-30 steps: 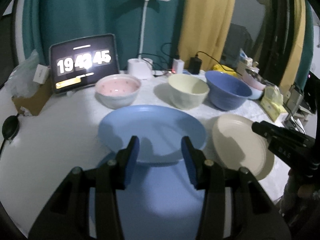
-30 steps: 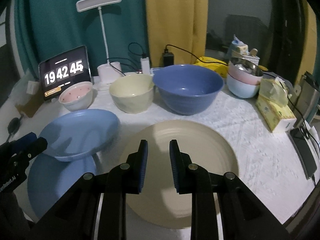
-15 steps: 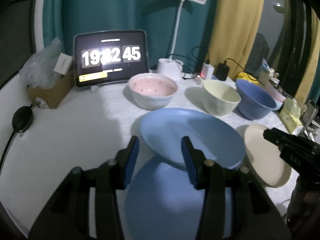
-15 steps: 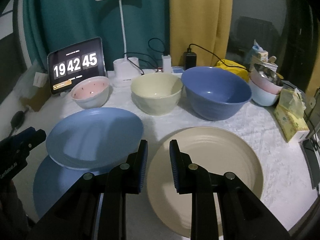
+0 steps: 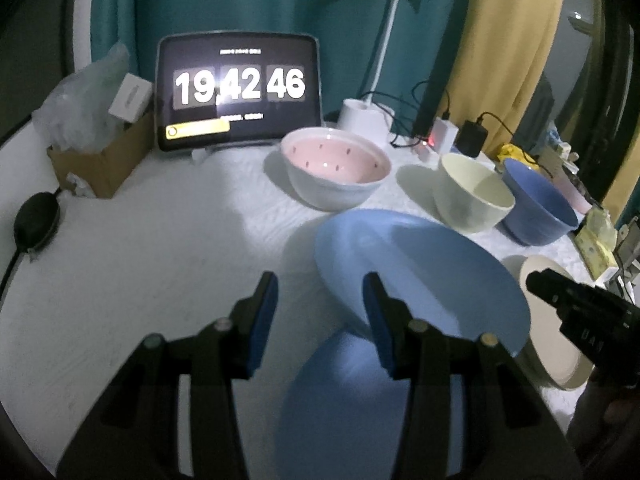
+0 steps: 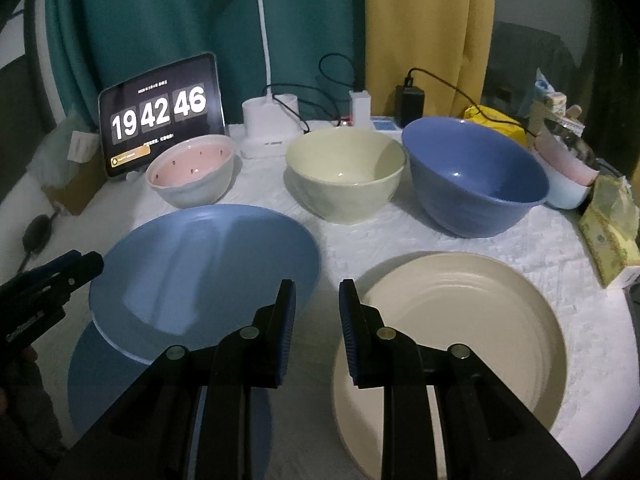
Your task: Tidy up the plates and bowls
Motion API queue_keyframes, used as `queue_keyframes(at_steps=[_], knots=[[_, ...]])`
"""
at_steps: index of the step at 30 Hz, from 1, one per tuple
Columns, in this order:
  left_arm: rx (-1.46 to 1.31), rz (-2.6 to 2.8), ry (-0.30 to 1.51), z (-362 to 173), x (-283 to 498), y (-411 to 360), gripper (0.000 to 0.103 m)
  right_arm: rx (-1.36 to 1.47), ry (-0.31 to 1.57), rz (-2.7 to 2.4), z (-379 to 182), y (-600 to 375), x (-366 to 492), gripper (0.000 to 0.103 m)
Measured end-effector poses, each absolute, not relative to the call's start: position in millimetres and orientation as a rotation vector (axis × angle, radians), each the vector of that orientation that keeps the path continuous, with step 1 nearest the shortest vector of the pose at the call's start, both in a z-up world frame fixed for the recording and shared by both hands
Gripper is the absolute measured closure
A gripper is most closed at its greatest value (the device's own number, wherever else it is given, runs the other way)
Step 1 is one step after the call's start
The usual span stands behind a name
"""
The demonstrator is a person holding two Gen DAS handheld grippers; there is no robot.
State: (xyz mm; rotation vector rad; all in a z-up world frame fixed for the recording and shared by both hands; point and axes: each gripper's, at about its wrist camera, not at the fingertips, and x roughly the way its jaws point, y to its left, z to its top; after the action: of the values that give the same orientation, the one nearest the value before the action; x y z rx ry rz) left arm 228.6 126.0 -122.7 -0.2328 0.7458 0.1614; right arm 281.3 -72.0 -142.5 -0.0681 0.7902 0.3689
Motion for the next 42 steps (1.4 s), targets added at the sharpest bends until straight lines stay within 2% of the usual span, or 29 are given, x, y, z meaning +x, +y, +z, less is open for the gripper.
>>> queue_keyframes(at_steps=[9,12,14,21,25,30,42], knots=[[-0.255,0.17,0.807,-132,249,135,0.057,-0.076,0.836,0.393,-156,-63,294,0.078],[-0.261,0.174,0.827,-134,255,135,0.057,-0.074,0.854,0.394,-159,-61,297,0.07],[-0.252,0.173,0.841,-136,259,134,0.057,-0.069,0.863,0.402,-160,-59,299,0.069],[-0.213,0.151,0.859,-140,266,129,0.057,-0.064,0.865,0.416,-163,-58,300,0.069],[-0.282,0.116,0.898,-148,269,133,0.058,-0.073,0.863,0.416,-162,-57,299,0.069],[-0.246,0.093,0.879,-145,266,125,0.072,-0.072,0.858,0.414,-161,-59,296,0.073],[-0.207,0.102,0.853,-138,252,116,0.073,-0.077,0.821,0.412,-151,-66,279,0.075]])
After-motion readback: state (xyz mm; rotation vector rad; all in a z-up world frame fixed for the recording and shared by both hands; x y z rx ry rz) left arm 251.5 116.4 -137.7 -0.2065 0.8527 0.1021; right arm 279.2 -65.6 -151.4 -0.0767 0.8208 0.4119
